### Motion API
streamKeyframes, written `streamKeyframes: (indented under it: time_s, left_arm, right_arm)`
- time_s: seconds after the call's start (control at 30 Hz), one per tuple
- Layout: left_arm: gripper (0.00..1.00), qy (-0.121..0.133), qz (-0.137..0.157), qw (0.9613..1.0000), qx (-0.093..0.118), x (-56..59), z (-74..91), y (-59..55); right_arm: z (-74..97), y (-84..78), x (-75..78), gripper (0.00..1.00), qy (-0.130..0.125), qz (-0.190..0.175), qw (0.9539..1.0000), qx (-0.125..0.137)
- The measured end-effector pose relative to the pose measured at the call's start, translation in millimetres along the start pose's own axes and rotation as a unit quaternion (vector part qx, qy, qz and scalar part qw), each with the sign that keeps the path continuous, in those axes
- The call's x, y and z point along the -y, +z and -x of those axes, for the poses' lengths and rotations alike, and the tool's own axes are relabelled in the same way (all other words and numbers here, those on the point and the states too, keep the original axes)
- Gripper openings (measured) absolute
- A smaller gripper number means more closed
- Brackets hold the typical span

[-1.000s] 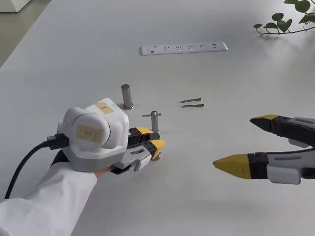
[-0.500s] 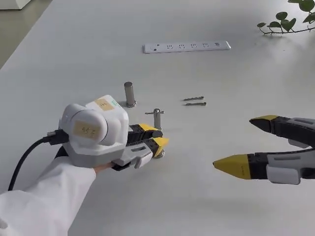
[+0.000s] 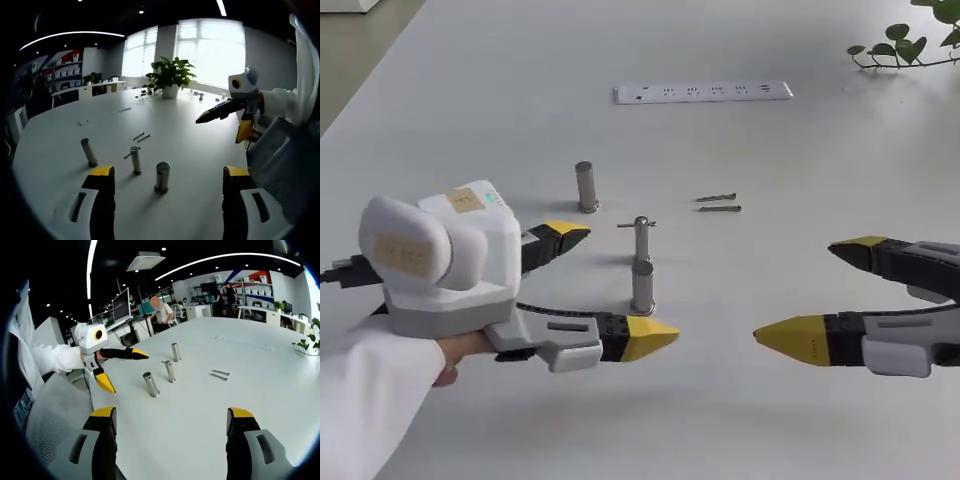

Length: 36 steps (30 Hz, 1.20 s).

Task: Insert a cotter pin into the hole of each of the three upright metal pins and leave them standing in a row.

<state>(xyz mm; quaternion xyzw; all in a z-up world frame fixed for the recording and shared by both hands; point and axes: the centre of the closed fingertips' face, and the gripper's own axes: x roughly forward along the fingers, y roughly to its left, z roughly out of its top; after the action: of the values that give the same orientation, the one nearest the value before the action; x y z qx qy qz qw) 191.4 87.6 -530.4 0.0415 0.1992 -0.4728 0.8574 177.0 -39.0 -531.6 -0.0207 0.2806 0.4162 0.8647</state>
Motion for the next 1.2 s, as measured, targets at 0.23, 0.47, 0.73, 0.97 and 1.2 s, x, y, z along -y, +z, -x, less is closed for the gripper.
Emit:
streamKeyframes:
  time_s: [0.23,0.47,0.73,0.97,1.2]
  left_arm:
    - [0.99,0.007,0.017,0.9998,-0.001,-2.9,15.3,-4.7]
    - [0.99,0.015,0.039,0.999,-0.017,-6.0,22.3,-22.5]
    - [0.99,0.009,0.041,0.9989,-0.021,0.8,23.0,-22.0]
    - [0.99,0.004,0.072,0.997,-0.027,2.5,24.1,-28.8]
    - [0.99,0.007,0.074,0.9966,-0.036,-0.6,34.7,-33.0]
  right_arm:
    - [-1.2,-2.7,3.3,0.89,0.0,0.003,0.9999,-0.01]
    - [1.4,2.1,10.8,0.89,-0.005,0.012,0.9998,-0.014]
    - [8.3,15.6,34.1,0.86,-0.012,0.047,0.9982,-0.036]
    - [5.6,23.1,61.2,0.82,-0.004,0.085,0.9934,-0.077]
    - [-10.9,32.0,73.4,0.74,0.031,0.091,0.9907,-0.096]
